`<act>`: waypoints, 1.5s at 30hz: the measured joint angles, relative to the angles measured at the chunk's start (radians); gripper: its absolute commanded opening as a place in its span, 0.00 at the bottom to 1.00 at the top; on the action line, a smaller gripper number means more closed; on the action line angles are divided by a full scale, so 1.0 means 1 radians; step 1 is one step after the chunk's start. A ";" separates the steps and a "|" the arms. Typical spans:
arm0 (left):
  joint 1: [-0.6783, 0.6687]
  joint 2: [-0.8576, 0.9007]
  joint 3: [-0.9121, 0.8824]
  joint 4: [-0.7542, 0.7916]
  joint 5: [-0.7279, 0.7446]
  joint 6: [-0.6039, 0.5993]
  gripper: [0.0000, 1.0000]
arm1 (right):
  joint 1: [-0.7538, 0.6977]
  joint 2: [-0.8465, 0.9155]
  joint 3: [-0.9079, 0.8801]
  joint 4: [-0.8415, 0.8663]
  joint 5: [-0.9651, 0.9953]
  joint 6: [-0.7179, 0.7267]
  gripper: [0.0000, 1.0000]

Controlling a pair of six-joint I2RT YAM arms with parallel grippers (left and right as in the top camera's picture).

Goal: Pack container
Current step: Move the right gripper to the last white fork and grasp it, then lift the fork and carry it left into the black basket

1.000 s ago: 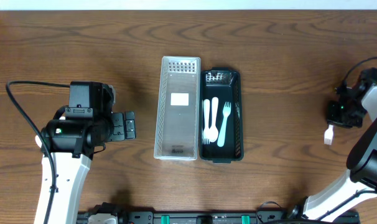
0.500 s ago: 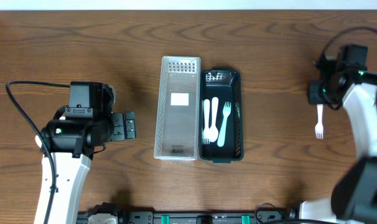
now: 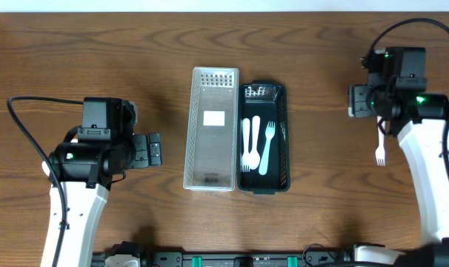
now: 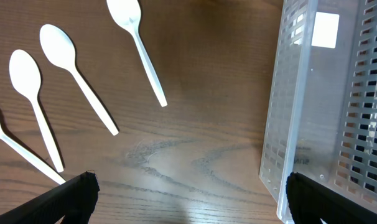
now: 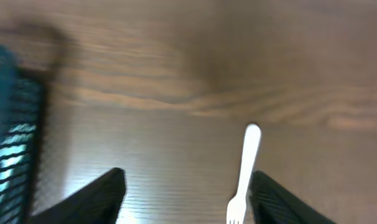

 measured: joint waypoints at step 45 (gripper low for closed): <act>0.000 0.000 0.000 0.000 0.000 0.000 0.98 | -0.295 0.542 0.007 0.032 -0.068 0.016 0.21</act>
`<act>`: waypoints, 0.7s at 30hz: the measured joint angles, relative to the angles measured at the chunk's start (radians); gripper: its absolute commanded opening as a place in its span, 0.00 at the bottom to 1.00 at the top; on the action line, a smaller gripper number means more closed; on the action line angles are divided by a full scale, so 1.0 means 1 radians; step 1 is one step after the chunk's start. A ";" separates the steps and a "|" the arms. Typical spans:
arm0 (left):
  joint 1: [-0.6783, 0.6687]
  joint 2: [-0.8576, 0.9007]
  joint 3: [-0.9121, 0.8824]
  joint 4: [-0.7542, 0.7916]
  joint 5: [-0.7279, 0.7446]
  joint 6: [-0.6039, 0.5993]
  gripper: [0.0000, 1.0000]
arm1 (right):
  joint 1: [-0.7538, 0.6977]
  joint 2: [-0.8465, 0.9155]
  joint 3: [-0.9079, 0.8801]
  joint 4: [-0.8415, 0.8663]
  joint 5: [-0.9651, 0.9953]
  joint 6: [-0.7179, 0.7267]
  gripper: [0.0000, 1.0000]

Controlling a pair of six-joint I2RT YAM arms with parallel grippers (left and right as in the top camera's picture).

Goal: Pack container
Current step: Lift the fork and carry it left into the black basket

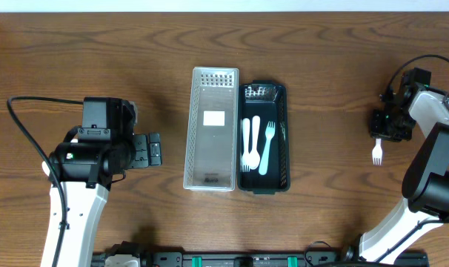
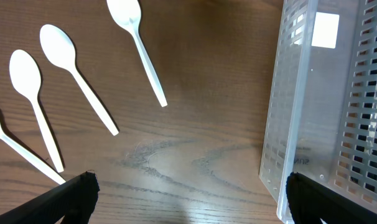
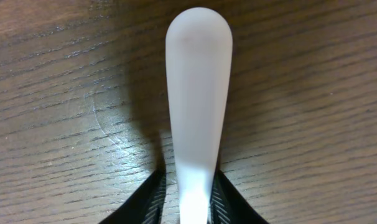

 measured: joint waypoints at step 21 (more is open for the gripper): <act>0.000 0.000 0.000 0.000 0.000 0.000 0.98 | 0.262 -0.355 0.069 -0.100 0.010 0.063 0.01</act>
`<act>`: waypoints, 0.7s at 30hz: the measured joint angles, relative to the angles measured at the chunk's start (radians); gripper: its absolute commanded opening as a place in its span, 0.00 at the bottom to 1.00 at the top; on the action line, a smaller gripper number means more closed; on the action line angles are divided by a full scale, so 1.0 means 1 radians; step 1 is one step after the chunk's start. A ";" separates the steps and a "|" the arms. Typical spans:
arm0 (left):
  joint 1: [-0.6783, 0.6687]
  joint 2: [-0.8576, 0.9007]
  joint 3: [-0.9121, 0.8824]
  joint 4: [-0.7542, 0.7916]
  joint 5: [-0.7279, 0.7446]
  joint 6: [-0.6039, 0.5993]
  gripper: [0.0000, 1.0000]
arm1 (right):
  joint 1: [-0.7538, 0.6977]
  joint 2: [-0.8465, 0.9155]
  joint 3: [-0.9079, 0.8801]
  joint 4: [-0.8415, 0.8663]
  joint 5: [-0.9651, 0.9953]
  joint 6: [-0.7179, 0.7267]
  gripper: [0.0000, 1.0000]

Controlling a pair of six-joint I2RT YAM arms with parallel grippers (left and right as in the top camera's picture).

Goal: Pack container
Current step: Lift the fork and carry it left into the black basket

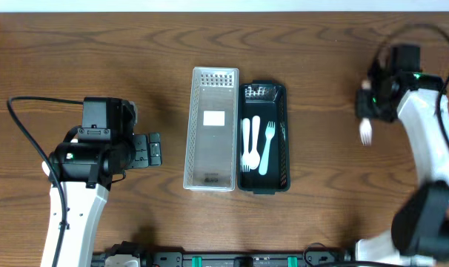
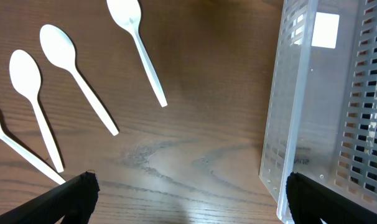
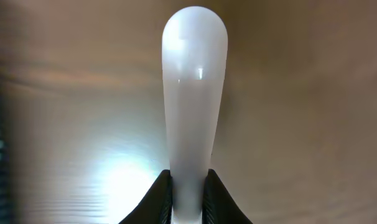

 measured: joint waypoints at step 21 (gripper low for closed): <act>0.000 0.000 0.000 0.000 0.000 0.000 0.98 | 0.616 0.179 0.020 0.026 -0.004 0.327 0.01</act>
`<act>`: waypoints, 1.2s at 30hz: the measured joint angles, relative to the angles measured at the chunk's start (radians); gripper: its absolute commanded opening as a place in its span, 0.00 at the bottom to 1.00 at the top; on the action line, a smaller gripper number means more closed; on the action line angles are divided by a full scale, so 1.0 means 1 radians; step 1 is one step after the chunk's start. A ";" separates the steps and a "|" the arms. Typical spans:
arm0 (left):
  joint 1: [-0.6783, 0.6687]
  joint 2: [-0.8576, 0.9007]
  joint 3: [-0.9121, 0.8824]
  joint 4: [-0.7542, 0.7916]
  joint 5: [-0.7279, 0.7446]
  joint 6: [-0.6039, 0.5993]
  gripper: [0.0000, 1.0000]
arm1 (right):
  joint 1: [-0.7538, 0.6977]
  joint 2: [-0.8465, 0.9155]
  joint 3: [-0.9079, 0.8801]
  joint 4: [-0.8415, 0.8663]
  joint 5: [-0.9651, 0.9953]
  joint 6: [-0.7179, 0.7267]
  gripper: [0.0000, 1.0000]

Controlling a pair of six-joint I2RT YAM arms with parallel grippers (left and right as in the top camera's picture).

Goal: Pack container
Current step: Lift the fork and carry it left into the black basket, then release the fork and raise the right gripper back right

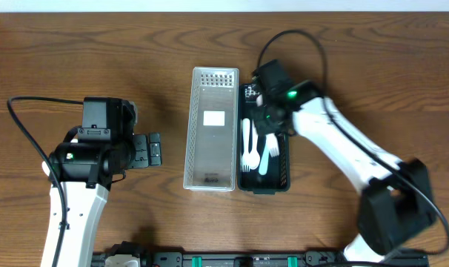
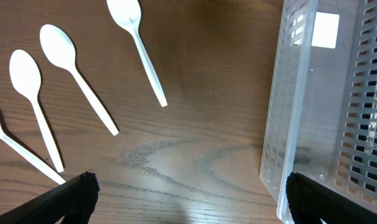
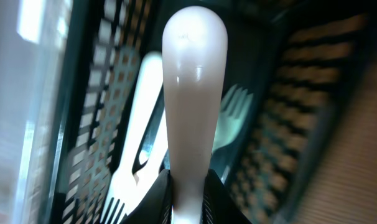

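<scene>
A dark basket stands at mid-table with white forks lying in it. Beside it on the left is a clear slotted basket, also in the left wrist view. My right gripper hangs over the dark basket, shut on a white fork whose handle points away from the camera; the forks in the basket show below it. Several white spoons lie on the wood left of the clear basket. My left gripper is open above the table between the spoons and the clear basket, with nothing in it.
The left arm covers the spoons in the overhead view. A white label lies on the clear basket's floor. Black cables trail from both arms.
My right gripper, shut on the fork, was above the table's far right side and is now over the dark basket. The left arm has not moved.
A single fork lay at the far right, with my right gripper open above it. Then the fingers were down around its handle. Then the fork was off the table in the shut gripper, and now it is over the dark basket. The left arm stayed still throughout.
</scene>
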 measured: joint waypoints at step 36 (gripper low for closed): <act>0.119 0.478 0.374 -0.003 -0.068 -0.177 0.98 | -0.573 -0.180 0.207 -0.178 0.092 -0.083 0.99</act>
